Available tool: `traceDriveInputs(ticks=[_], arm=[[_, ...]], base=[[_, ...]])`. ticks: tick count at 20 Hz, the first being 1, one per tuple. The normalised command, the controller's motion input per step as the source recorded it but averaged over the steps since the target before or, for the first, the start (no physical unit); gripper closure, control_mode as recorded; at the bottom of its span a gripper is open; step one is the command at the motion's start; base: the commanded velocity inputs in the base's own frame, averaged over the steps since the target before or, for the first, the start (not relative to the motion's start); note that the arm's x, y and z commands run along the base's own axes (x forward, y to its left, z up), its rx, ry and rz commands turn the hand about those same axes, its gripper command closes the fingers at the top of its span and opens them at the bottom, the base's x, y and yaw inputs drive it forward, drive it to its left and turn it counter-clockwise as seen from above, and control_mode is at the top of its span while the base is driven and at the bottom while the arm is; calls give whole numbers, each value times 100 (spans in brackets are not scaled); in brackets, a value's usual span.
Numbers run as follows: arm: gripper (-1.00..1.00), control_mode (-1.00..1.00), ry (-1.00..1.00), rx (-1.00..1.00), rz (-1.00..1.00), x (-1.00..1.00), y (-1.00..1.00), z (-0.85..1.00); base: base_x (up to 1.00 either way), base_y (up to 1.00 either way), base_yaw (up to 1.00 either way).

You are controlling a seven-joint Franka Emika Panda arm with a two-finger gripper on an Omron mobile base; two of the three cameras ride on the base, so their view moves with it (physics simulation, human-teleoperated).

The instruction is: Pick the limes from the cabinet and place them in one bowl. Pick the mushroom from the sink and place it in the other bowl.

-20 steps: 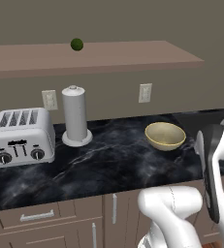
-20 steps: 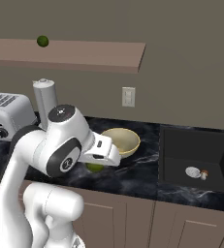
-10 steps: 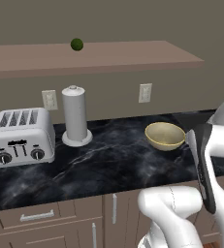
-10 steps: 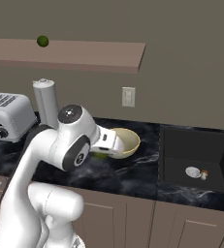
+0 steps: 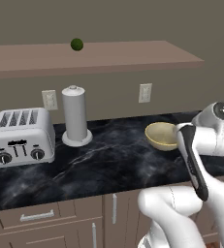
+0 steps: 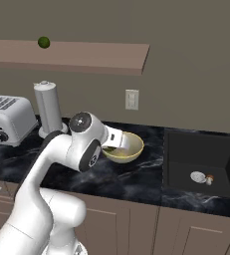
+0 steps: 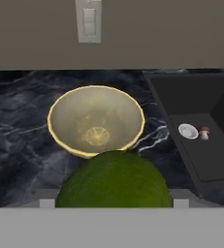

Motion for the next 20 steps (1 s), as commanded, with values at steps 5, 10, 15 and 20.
traceDriveInputs(ticks=[5,10,15,20], arm=[[100,-100,0,0,0,86,-7,-17],[100,-100,0,0,0,60,-9,-45],[100,-100,1,0,5,59,-6,-39],[100,-100,4,0,5,45,0,-33]], base=[[0,0,0],[0,0,0],[0,0,0],[0,0,0]])
